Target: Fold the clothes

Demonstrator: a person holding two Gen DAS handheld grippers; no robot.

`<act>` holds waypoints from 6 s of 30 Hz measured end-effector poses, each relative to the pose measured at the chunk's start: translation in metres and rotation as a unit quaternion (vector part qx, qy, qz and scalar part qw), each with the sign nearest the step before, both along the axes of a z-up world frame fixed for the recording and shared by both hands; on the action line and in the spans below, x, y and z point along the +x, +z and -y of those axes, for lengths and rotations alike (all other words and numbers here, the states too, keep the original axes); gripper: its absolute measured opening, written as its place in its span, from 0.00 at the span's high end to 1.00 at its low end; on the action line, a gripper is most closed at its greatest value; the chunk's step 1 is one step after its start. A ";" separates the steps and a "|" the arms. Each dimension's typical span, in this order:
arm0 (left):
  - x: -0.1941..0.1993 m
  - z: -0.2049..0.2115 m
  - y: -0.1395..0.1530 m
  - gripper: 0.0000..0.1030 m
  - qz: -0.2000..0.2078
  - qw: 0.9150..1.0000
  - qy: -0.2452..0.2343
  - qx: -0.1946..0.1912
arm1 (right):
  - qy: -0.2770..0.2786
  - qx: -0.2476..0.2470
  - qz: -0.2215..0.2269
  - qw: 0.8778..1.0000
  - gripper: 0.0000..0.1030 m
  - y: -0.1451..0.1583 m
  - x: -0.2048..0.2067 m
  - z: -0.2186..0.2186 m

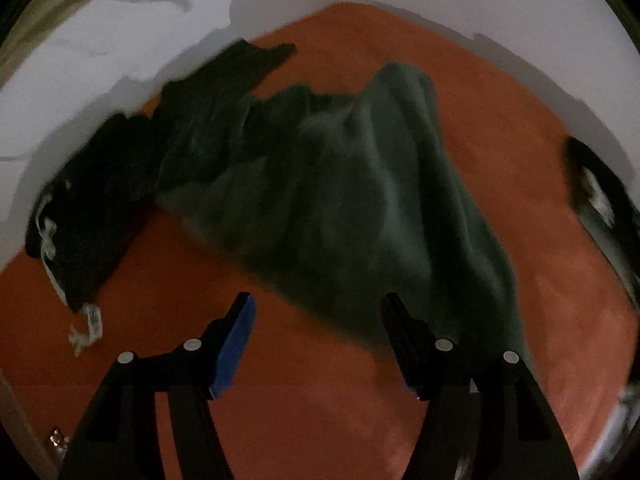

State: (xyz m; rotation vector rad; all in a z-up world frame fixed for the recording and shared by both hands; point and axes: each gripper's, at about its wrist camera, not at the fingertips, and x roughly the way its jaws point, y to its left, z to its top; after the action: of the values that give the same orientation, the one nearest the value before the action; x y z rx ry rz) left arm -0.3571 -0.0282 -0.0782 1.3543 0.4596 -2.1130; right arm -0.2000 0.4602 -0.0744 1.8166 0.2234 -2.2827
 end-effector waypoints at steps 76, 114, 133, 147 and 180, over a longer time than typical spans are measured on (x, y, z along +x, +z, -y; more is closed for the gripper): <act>0.003 -0.501 0.091 0.88 -0.148 0.796 -0.583 0.063 | -0.318 -0.136 -0.137 0.928 0.30 0.007 0.033 -0.211; 0.032 -0.021 -0.115 0.62 -0.054 0.948 -0.250 0.191 | -0.208 -0.099 -0.234 0.944 0.95 0.062 -0.226 -0.153; 0.006 -0.026 -0.122 0.63 -0.043 0.953 -0.236 0.188 | -0.183 -0.130 -0.126 0.966 0.16 0.021 -0.064 -0.193; 0.028 -0.013 -0.072 0.80 -0.097 0.952 -0.227 0.182 | -0.204 -0.182 -0.061 0.960 0.90 -0.039 -0.010 -0.145; 0.070 -0.068 -0.097 0.81 -0.031 0.927 -0.303 0.219 | 0.256 0.015 -0.074 0.964 0.86 -0.117 -0.030 0.104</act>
State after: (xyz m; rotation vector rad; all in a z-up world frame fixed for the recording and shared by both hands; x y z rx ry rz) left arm -0.2873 0.0400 -0.1757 1.8700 0.6264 -2.6647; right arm -0.2303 0.3559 -0.1917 1.3871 0.6705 -2.0423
